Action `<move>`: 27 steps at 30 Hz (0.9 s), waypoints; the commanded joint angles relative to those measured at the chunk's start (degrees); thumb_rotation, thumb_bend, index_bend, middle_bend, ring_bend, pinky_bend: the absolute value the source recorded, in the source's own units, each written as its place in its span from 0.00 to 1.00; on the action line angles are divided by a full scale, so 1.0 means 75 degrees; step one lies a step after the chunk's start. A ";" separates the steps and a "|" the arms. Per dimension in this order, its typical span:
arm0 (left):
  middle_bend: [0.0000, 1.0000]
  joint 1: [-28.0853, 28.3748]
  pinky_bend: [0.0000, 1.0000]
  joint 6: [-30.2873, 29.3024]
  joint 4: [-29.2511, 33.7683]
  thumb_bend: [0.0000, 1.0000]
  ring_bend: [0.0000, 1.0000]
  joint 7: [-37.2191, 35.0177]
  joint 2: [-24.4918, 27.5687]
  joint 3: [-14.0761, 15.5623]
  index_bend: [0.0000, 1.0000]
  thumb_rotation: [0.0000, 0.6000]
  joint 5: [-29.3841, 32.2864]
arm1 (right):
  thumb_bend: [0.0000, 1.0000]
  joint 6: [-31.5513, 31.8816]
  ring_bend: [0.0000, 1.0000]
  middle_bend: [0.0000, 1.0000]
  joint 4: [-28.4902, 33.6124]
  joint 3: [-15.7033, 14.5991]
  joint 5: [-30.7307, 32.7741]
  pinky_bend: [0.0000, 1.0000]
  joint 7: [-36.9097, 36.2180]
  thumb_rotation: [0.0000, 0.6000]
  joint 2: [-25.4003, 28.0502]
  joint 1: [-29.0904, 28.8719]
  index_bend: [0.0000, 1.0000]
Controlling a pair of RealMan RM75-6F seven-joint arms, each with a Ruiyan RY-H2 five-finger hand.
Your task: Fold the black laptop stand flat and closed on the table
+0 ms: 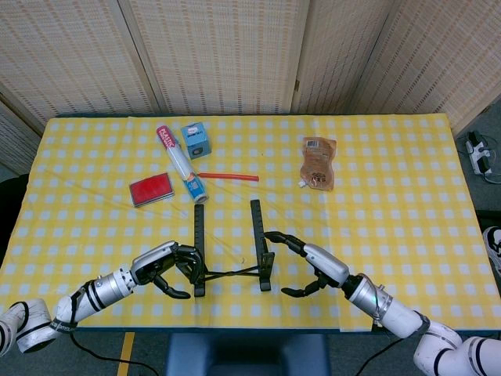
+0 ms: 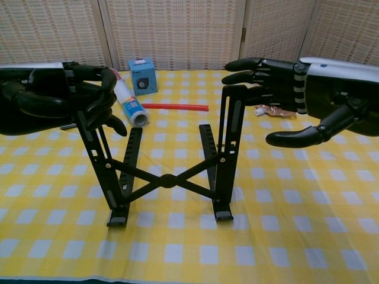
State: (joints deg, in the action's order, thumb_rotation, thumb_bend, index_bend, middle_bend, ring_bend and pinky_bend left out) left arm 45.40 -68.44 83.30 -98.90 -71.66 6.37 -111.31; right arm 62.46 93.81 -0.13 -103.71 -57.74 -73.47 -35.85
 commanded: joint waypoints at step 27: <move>0.64 0.0138 0.32 -0.0037 0.0769 0.10 0.52 0.2084 0.0024 0.0306 0.49 1.00 0.0995 | 0.29 0.0451 0.19 0.17 -0.1765 -0.1261 0.0023 0.10 -0.4354 1.00 -0.1562 -0.0931 0.02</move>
State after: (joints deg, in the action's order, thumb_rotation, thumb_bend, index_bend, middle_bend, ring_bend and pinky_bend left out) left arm 46.49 -68.87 88.82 -83.72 -71.39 8.79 -104.19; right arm 65.50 81.00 -9.16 -103.82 -89.84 -84.92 -42.97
